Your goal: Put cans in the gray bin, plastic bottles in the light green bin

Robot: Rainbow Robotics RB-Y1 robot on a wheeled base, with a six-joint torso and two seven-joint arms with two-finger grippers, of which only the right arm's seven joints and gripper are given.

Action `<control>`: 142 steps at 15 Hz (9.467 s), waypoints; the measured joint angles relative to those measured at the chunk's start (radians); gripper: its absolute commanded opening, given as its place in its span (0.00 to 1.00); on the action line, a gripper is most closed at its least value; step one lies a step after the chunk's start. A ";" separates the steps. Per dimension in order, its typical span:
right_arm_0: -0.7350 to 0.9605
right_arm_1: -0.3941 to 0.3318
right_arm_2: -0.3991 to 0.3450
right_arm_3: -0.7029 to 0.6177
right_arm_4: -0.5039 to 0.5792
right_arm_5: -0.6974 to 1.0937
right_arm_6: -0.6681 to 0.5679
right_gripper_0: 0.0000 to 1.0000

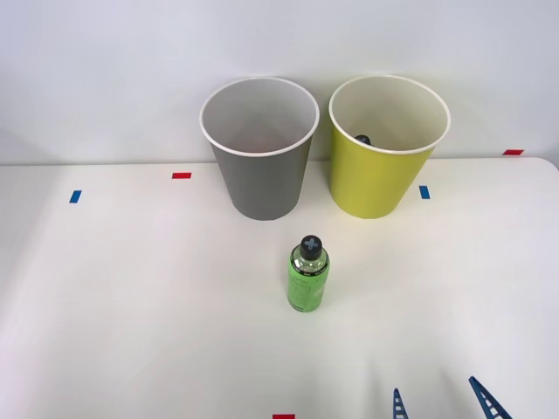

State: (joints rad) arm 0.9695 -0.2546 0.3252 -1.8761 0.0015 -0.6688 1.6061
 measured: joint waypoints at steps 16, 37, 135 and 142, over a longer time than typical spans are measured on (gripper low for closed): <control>0.000 0.000 0.000 0.000 0.000 0.000 0.000 1.00; -0.066 -0.037 -0.035 0.009 -0.005 0.017 0.008 1.00; -1.624 -0.252 -0.091 0.357 -0.335 0.947 -0.237 0.06; -1.624 -0.252 -0.088 0.370 -0.366 0.947 -0.249 1.00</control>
State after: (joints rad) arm -0.6550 -0.5064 0.2371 -1.5065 -0.3644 0.2780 1.3571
